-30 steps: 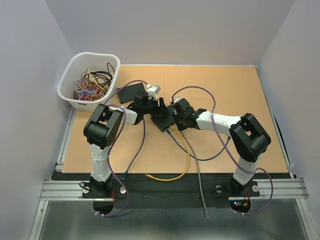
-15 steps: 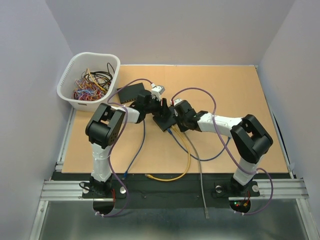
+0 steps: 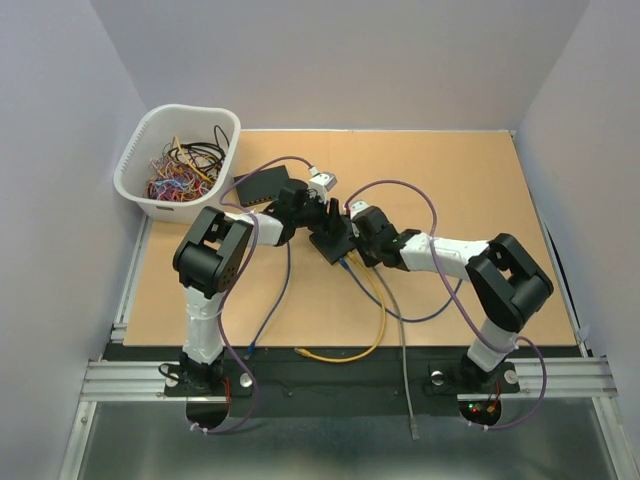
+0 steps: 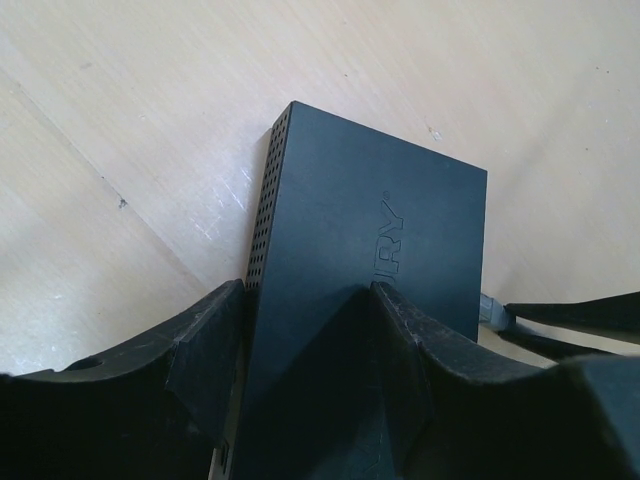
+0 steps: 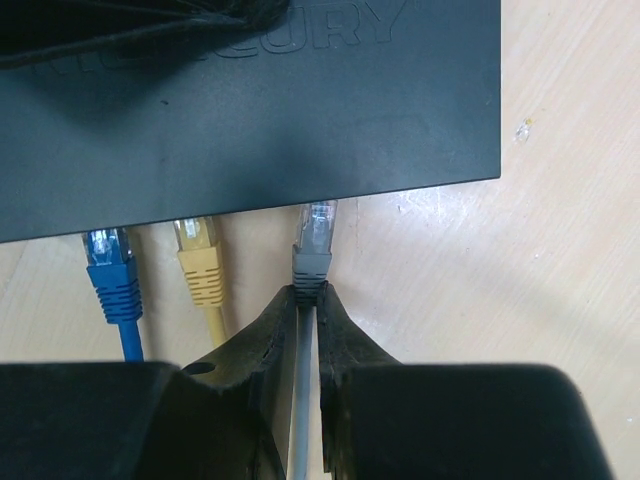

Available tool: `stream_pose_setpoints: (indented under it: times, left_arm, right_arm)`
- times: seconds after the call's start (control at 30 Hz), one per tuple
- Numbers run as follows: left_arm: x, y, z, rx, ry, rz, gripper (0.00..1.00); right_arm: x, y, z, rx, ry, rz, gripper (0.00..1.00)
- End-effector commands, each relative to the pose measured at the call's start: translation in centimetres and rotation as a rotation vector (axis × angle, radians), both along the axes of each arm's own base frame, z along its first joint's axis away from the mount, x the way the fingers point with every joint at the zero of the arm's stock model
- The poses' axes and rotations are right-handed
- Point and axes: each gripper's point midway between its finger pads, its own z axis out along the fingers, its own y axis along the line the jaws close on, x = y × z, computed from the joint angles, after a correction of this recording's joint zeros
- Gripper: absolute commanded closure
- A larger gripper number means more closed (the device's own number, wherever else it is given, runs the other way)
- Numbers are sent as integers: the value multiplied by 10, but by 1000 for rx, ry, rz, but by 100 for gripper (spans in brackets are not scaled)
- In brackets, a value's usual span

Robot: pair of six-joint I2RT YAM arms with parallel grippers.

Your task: Insert the plug into the switch port

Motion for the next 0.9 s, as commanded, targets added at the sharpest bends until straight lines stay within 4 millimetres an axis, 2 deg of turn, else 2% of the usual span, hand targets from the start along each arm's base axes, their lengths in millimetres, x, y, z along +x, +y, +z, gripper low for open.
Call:
stream_pose_setpoints:
  times: [0.0,0.13,0.27,0.4,0.53,0.67,0.87]
  left_arm:
    - [-59,-25,-11,24,113,-204,39]
    - [-65,-30,-12,39,107,-252,39]
    - [-73,-34,-14,43,113,-291,39]
    - [-75,-33,-16,51,117,-297,39]
    - [-79,-34,-18,47,126,-310,39]
    - [-82,-35,-20,46,135,-321,40]
    - [-83,-36,-20,47,137,-331,40]
  right_arm:
    - [48,32,82,184,-318,55,100]
    - [52,32,97,163,-384,105,100]
    - [64,31,100,128,-410,88,100]
    - [66,34,89,139,-384,93,100]
    - [65,32,68,137,-348,73,100]
    - [65,32,60,154,-345,66,99]
    - [71,33,61,172,-360,57,100]
